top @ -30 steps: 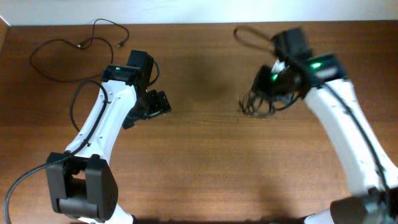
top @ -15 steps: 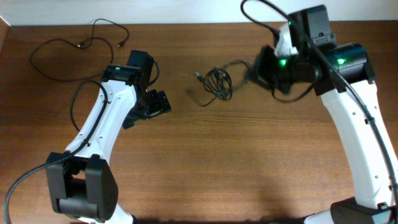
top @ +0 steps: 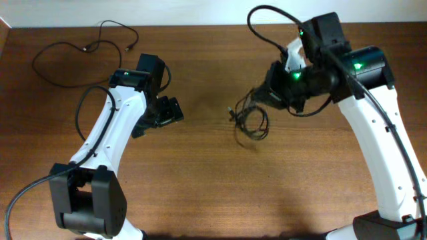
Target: Untangle cables
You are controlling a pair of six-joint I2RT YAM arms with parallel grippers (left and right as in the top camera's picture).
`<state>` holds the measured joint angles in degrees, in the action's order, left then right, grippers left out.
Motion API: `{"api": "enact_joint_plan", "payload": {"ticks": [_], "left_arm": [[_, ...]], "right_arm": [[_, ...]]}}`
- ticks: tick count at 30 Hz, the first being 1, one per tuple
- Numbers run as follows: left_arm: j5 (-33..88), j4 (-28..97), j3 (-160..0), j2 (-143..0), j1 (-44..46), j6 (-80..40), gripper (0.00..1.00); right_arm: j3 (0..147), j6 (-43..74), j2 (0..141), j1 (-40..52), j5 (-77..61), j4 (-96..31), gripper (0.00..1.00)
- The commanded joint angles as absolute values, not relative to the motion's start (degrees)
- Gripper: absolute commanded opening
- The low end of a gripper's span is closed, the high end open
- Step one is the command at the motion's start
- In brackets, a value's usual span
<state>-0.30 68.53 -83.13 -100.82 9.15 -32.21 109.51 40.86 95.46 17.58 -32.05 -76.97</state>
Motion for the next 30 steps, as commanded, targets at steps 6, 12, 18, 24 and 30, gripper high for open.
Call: {"api": "enact_joint_plan", "payload": {"ticks": [6, 12, 18, 24, 30], "left_arm": [[-0.91, 68.6, -83.24, -100.75, 9.1, -32.53, 0.99], [-0.89, 68.6, -83.24, -100.75, 9.1, -32.53, 0.99], [-0.91, 68.6, -83.24, -100.75, 9.1, -32.53, 0.99], [-0.89, 68.6, -83.24, -100.75, 9.1, -32.53, 0.99], [-0.89, 68.6, -83.24, -100.75, 9.1, -32.53, 0.99]], "right_arm": [[109.78, 41.25, 96.55, 18.63, -6.5, -81.89, 0.04], [109.78, 31.09, 96.92, 19.22, -29.15, -77.91, 0.11], [108.84, 43.68, 97.8, 20.62, -4.4, -83.61, 0.05], [101.6, 38.59, 97.84, 21.3, -2.09, -83.31, 0.5], [78.59, 25.71, 97.84, 23.0, -13.74, -62.19, 0.74]]}}
